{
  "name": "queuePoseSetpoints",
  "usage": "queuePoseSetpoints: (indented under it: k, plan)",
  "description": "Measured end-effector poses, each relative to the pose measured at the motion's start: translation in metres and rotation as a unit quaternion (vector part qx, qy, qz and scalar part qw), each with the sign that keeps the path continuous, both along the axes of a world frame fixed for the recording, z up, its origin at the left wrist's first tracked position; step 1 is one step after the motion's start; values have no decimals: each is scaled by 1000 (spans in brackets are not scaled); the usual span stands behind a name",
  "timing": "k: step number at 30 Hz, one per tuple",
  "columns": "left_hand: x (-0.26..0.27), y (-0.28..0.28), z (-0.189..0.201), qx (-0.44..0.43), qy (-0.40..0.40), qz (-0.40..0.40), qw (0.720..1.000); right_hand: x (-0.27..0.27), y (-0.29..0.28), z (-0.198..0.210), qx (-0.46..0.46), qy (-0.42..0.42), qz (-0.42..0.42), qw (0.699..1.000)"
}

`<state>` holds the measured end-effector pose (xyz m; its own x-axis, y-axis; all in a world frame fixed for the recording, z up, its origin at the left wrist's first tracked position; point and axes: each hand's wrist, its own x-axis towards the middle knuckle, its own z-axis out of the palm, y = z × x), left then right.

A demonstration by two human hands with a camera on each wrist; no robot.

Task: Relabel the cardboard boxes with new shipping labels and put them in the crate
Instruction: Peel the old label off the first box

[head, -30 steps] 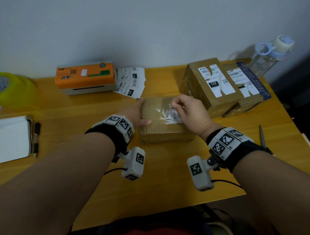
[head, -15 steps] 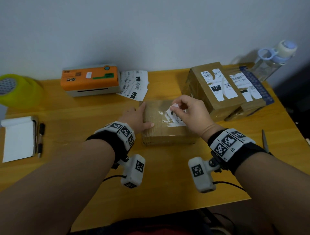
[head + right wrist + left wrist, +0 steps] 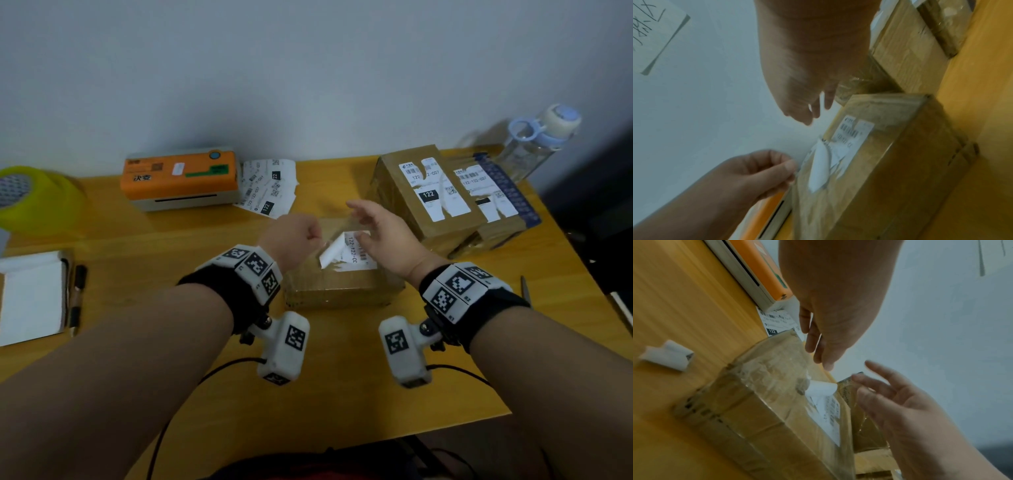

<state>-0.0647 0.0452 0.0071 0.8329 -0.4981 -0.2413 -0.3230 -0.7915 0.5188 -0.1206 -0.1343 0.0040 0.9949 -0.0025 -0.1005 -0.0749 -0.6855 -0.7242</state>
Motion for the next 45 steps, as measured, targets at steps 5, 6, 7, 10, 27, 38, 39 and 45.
queuePoseSetpoints:
  k: [5,6,7,10,27,38,39,45]
  plan:
    - [-2,-2,-2,-12,49,-3,999,-1,-17,-16,-178,100,30,978]
    - [-1,-5,-2,-4,48,-10,999,-2,-18,-18,-182,120,15,976]
    - [-1,-9,-3,7,44,-20,999,-3,-20,-20,-181,133,-2,974]
    - [-1,-24,-7,84,12,-73,994,0,-23,-22,-197,141,-16,970]
    - [5,-24,-33,141,-41,-128,981,10,-12,-25,-188,109,-102,971]
    - [3,-12,-17,155,-14,-168,973,19,-12,-24,-186,147,-98,967]
    - [4,-9,-17,158,-15,-155,975,19,-11,-23,-186,151,-97,966]
    - [9,-12,-14,195,-32,-154,968,24,-7,-17,-198,180,-99,959]
